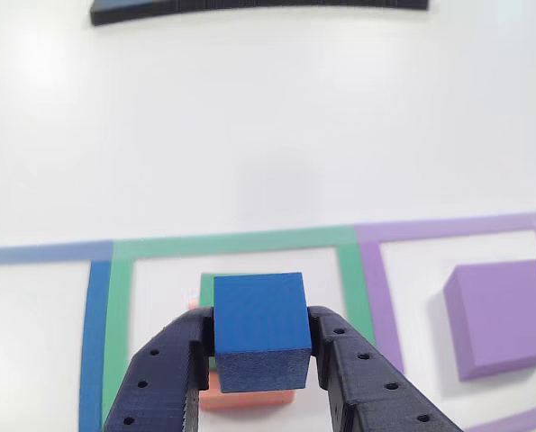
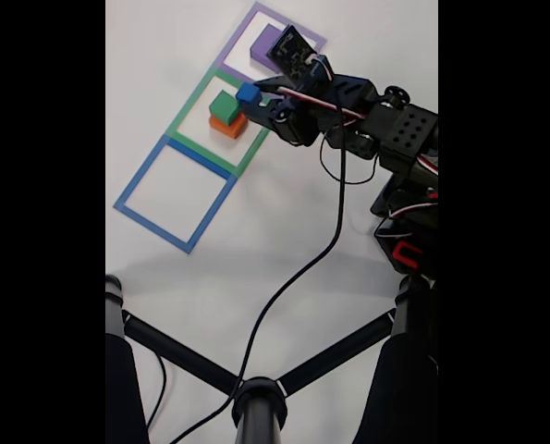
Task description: Tower of hanoi
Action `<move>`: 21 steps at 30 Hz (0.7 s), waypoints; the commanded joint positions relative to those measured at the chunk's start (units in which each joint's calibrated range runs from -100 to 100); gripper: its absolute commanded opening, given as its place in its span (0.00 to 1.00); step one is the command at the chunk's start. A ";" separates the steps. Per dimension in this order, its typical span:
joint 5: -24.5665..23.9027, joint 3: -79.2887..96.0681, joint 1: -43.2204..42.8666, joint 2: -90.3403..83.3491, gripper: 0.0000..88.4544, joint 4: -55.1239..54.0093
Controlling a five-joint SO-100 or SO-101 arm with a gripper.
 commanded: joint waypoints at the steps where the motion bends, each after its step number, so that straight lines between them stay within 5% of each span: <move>1: 0.59 2.43 -0.06 6.85 0.02 -17.20; 21: 0.59 2.97 -0.89 30.57 0.02 -44.15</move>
